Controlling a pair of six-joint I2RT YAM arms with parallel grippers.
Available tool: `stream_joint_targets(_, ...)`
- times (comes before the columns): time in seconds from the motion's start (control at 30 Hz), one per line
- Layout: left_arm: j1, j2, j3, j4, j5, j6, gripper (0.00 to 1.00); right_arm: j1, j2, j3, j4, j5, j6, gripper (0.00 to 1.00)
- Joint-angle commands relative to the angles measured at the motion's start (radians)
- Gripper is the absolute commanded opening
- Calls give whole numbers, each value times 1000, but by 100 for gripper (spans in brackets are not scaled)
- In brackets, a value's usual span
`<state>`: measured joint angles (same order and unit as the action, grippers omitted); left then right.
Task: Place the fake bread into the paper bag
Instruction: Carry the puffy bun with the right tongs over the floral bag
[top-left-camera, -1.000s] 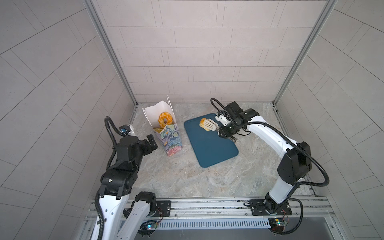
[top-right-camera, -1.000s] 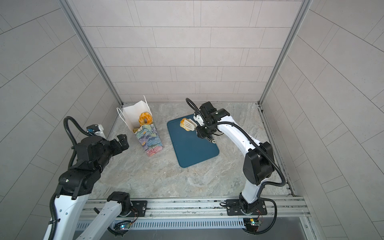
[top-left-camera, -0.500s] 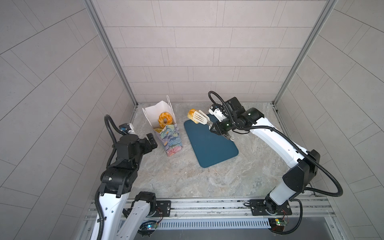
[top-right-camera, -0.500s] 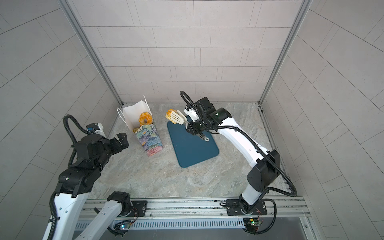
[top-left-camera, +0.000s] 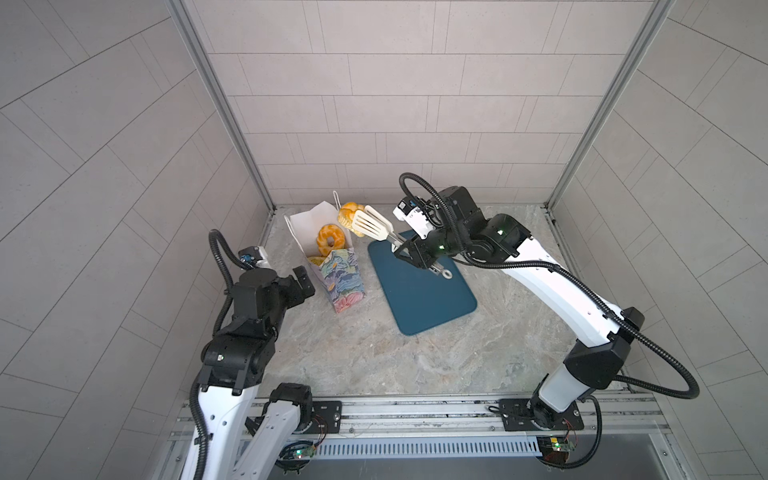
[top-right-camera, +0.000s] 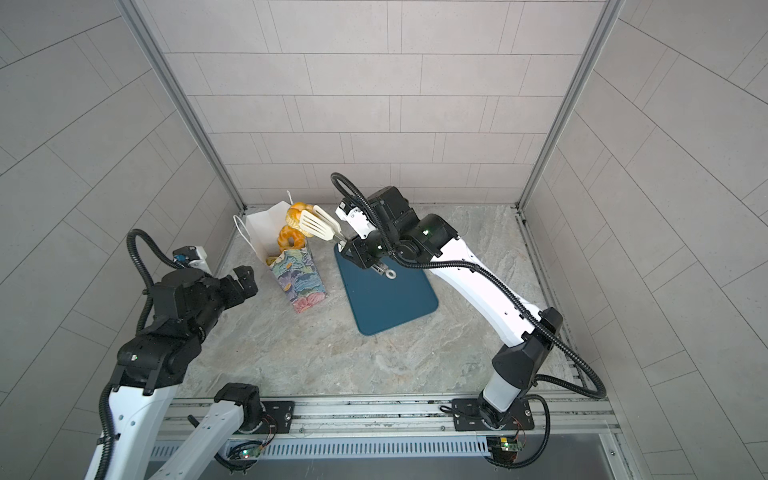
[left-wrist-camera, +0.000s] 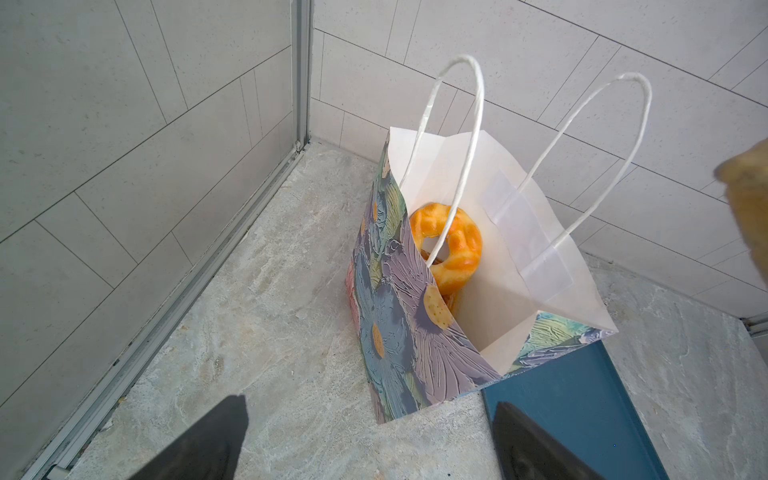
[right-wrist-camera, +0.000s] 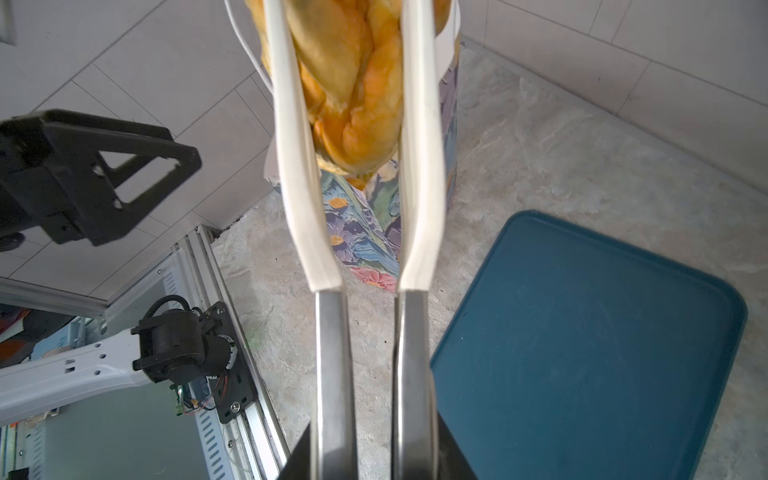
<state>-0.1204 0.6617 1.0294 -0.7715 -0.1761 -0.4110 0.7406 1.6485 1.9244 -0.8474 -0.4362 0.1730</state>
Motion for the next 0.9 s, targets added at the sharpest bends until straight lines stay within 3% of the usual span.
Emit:
stream_joint_targets(0.0, -5, -5, 24, 0, -3, -6, 100, 30, 28, 64, 40, 20, -13, 33)
stream_joint_targets(0.57, -5, -17, 7, -4, -8, -4, 100, 95, 321, 383, -69, 94, -35, 33)
stream_joint_targets(0.87, -4, -17, -1, -3, -13, -1, 100, 95, 402, 456, -99, 160, -60, 33)
